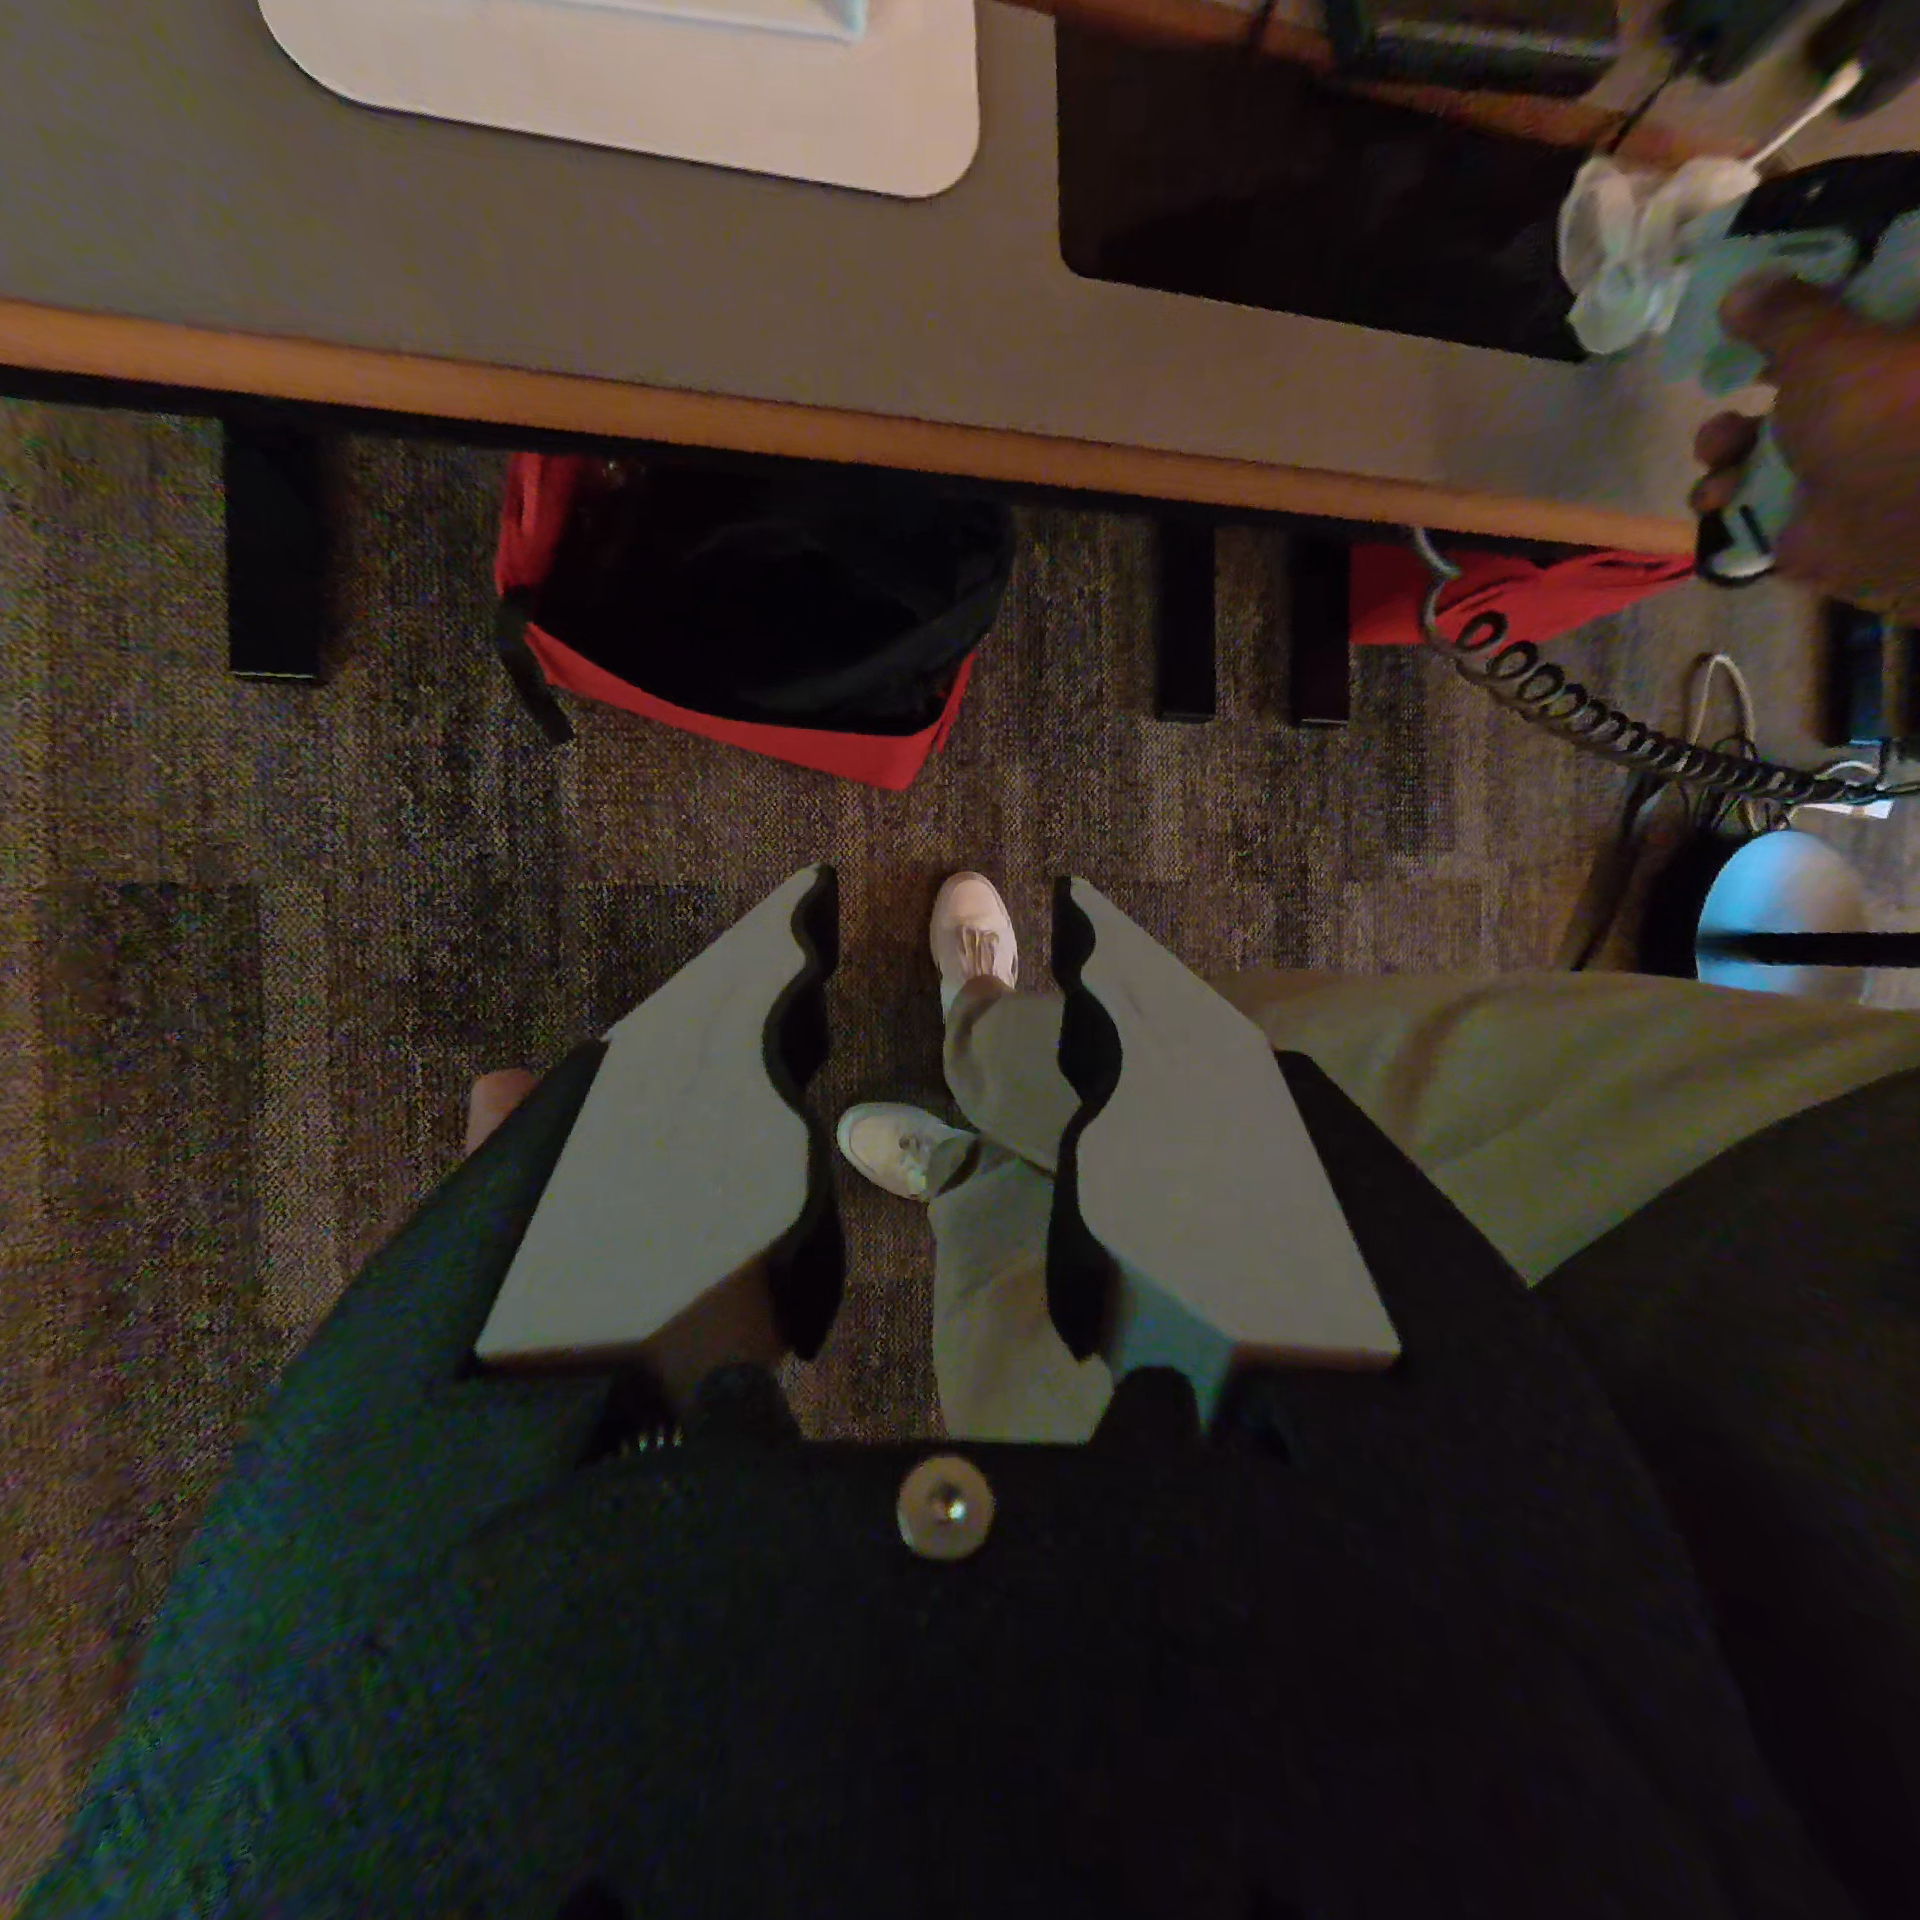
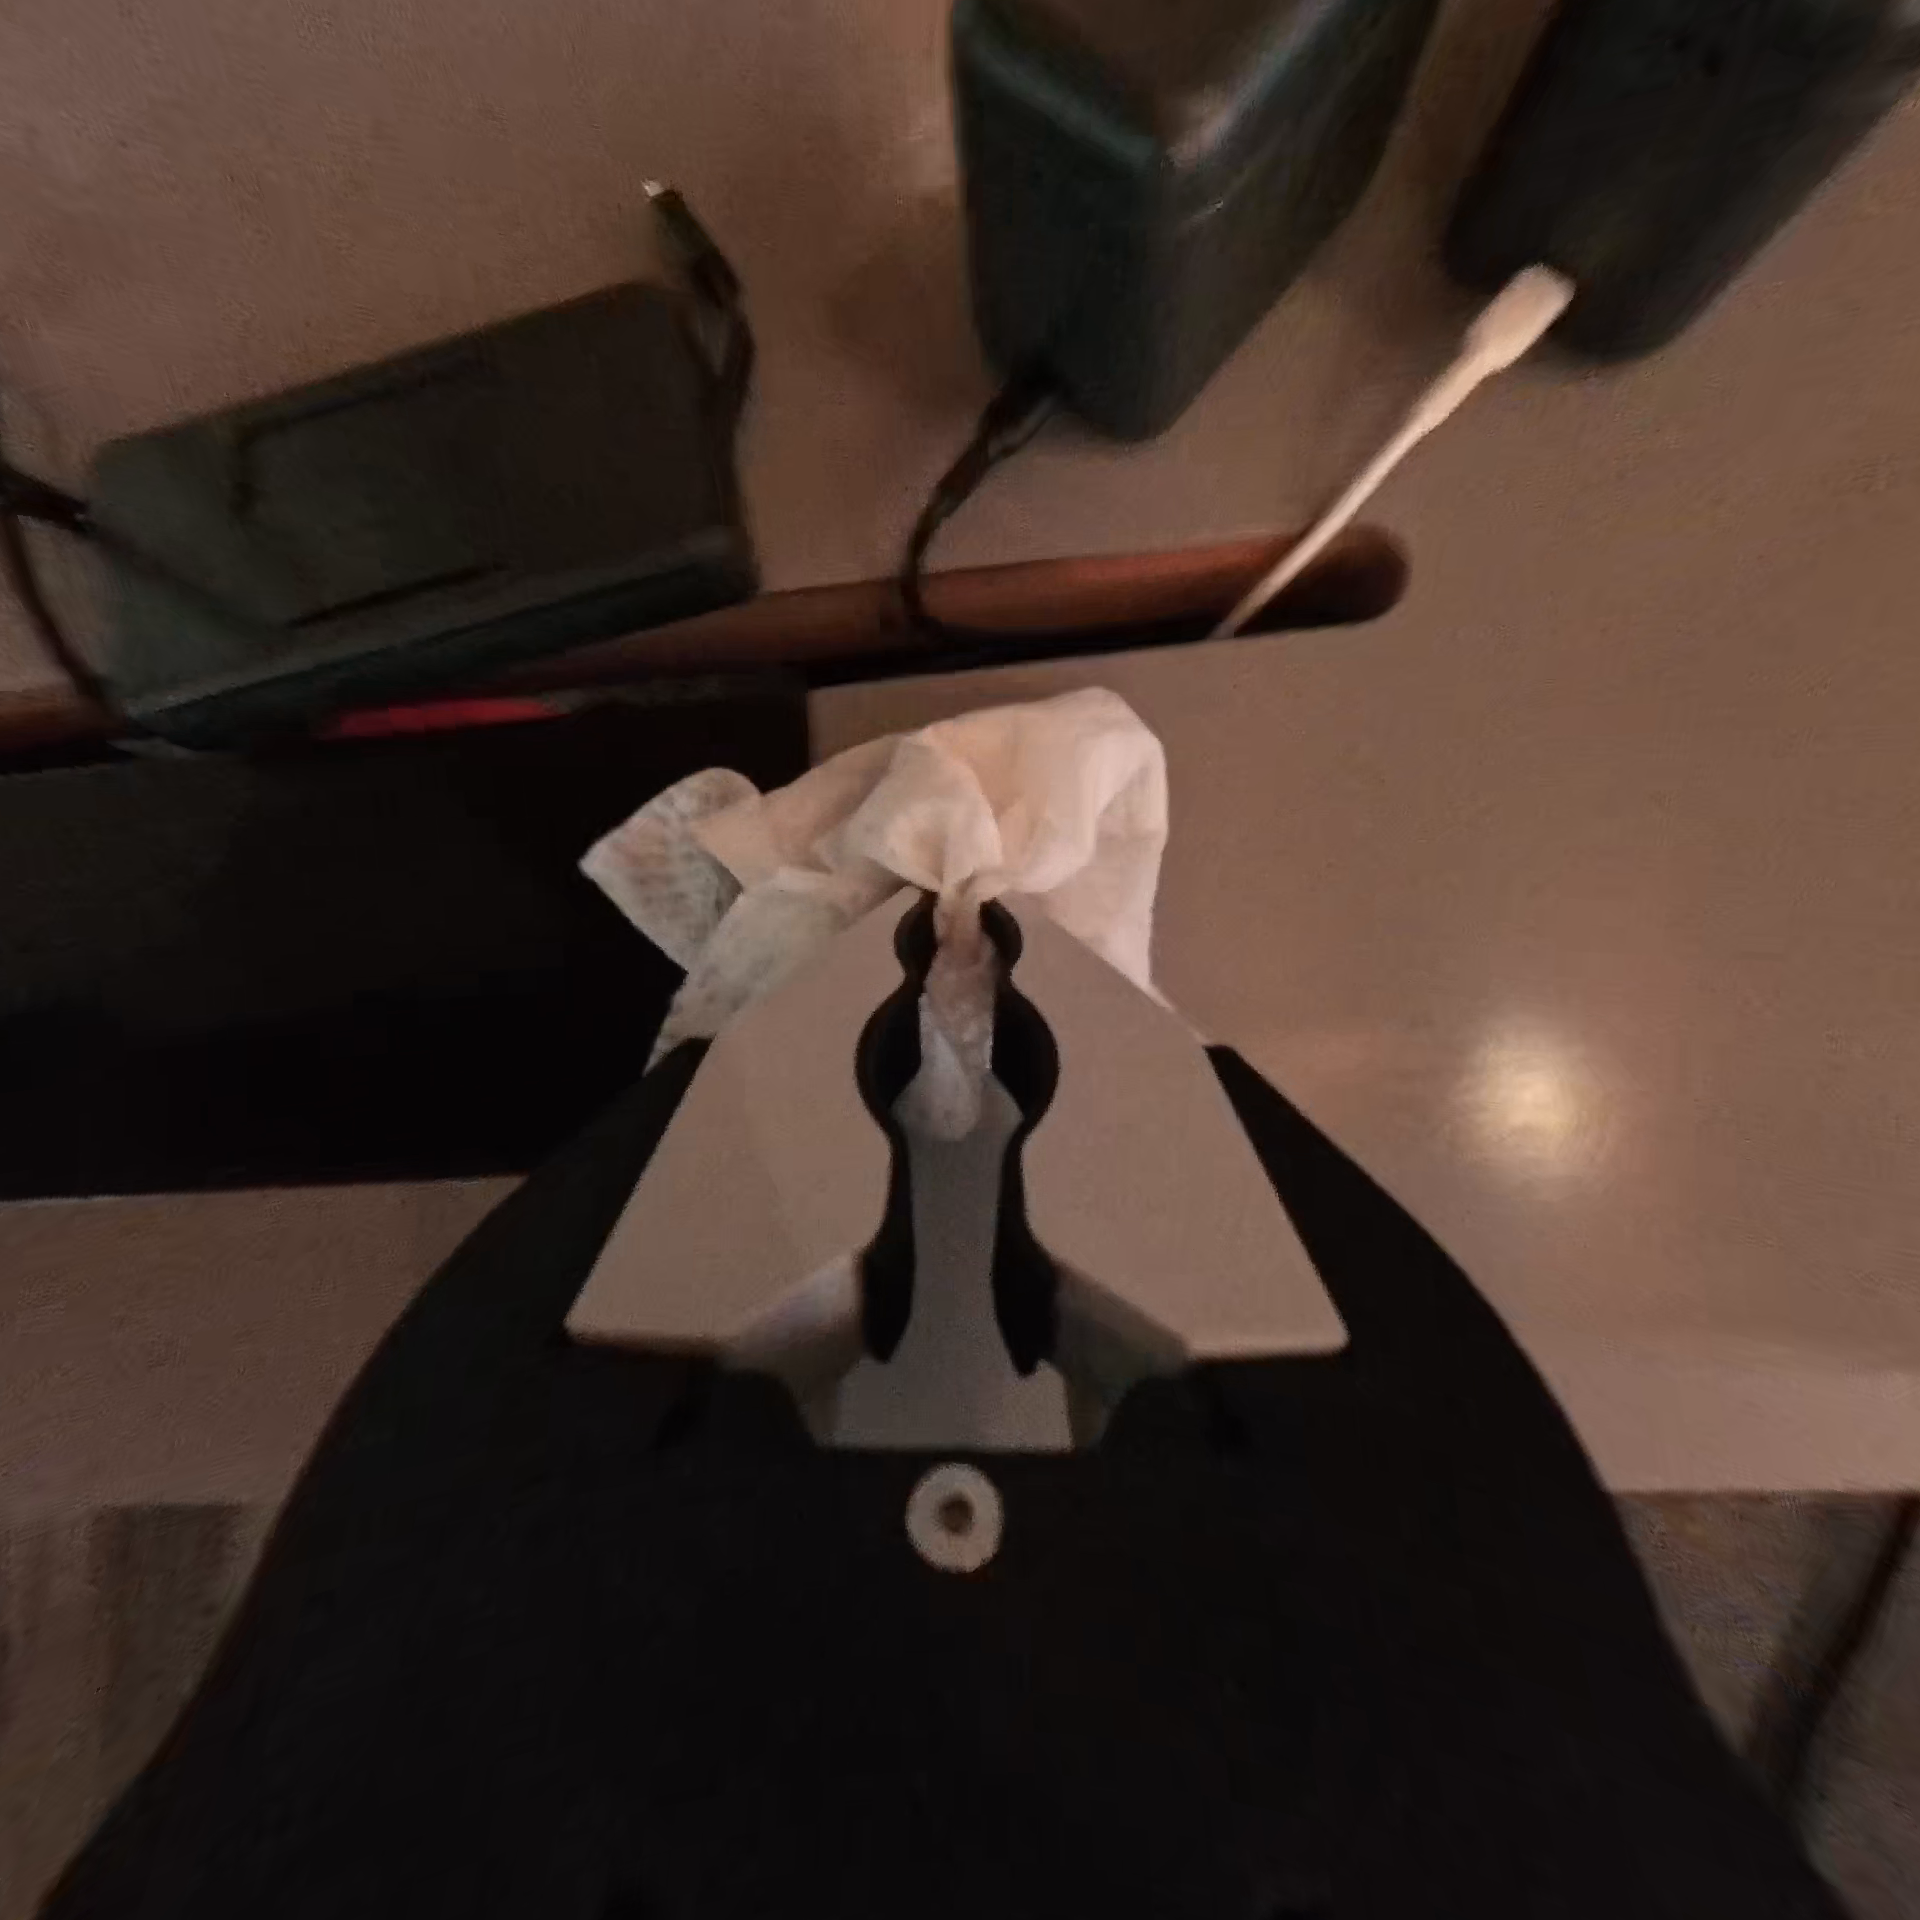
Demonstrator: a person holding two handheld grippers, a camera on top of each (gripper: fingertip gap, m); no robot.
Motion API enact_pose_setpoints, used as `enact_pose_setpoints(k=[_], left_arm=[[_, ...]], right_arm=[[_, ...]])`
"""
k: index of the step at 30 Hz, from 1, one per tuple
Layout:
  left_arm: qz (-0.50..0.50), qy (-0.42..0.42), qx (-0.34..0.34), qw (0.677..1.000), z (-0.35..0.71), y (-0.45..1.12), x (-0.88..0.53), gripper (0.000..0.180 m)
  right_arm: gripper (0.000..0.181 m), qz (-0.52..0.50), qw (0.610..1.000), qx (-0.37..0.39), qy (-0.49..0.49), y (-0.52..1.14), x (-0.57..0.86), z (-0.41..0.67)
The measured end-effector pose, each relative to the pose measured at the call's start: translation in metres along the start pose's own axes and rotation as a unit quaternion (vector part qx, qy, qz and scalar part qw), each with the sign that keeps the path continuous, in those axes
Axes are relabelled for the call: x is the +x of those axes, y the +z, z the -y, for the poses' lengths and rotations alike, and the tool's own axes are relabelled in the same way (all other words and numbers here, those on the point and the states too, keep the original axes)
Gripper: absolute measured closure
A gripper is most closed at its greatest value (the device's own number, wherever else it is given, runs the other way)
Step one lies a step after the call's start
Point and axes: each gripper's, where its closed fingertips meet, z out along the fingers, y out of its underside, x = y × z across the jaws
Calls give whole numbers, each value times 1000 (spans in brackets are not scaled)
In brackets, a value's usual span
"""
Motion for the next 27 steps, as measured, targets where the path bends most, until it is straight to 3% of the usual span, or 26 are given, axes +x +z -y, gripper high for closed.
enact_pose_setpoints(k=[3, 6, 8, 14, 17, 24, 27], left_arm=[[-4, 3, -9, 1000, 5, 8, -2, 144], [-9, 18, -14, 1000, 16, 15, 0, 144], [-10, 28, -15, 999, 25, 17, 2, 144], [-5, 19, 4, 1000, 36, 11, -4, 144], [-10, 13, -7, 1000, 26, 13, -6, 144], [-14, 39, -14, 999, 29, 15, 2, 145], [-6, 44, -8, 999, 31, 10, 2, 145]], right_arm=[[176, 116, 993, -1, 5, 3, -102, -18], [176, 214, 970, -67, -96, -2, -198, -44], [175, 198, 972, -77, -103, -1, -187, -40], [176, 21, 997, -5, 80, 3, -4, -1], [176, -13, 997, 20, 69, 9, -17, 4], [175, 189, 978, 9, -90, 38, -247, -6], [175, 191, 979, -5, -70, 46, -252, 2]])
